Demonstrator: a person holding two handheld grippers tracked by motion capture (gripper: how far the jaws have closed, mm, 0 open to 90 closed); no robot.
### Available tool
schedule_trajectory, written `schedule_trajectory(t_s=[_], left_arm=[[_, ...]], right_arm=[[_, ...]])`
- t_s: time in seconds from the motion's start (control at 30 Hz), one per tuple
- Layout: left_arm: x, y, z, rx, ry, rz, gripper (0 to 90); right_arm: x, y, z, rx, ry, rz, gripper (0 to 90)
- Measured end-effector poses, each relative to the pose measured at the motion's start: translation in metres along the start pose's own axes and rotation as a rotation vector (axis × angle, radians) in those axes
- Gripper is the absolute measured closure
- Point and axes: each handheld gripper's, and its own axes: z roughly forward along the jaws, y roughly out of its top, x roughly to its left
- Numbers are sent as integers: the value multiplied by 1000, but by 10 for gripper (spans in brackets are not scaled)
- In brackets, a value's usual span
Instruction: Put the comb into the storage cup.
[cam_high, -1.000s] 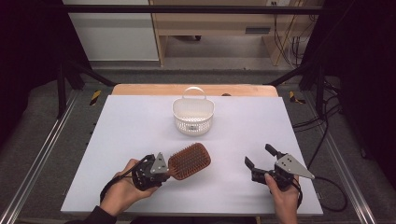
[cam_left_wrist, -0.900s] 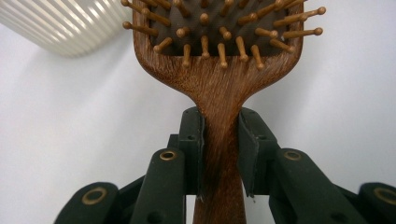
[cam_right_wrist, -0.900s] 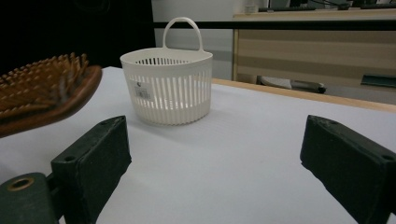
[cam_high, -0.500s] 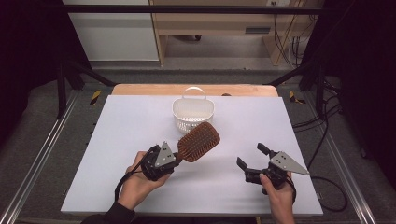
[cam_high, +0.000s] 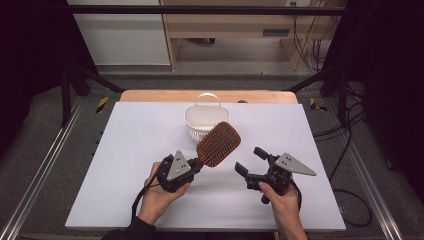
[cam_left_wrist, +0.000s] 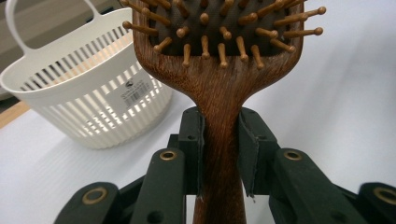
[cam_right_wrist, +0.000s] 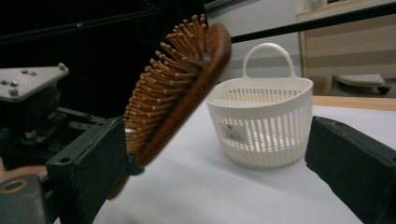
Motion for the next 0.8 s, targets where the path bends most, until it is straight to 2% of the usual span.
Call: schedule_trajectory(t_s=[0.23,0.37,0.6,0.8], left_arm=[[-3,-3,-1,-6,7,2,723],[-4,-6,-3,-21,18,-10,724],[-6,-4,-10,-53,31,-5,724],[-4,-4,-12,-60,29,-6,723]], right_arm=[[15,9,19,10,57,42,74],[21,11,27,15,72,58,81],[30,17,40,36,89,88,99],[32,26,48,30,111,104,184]])
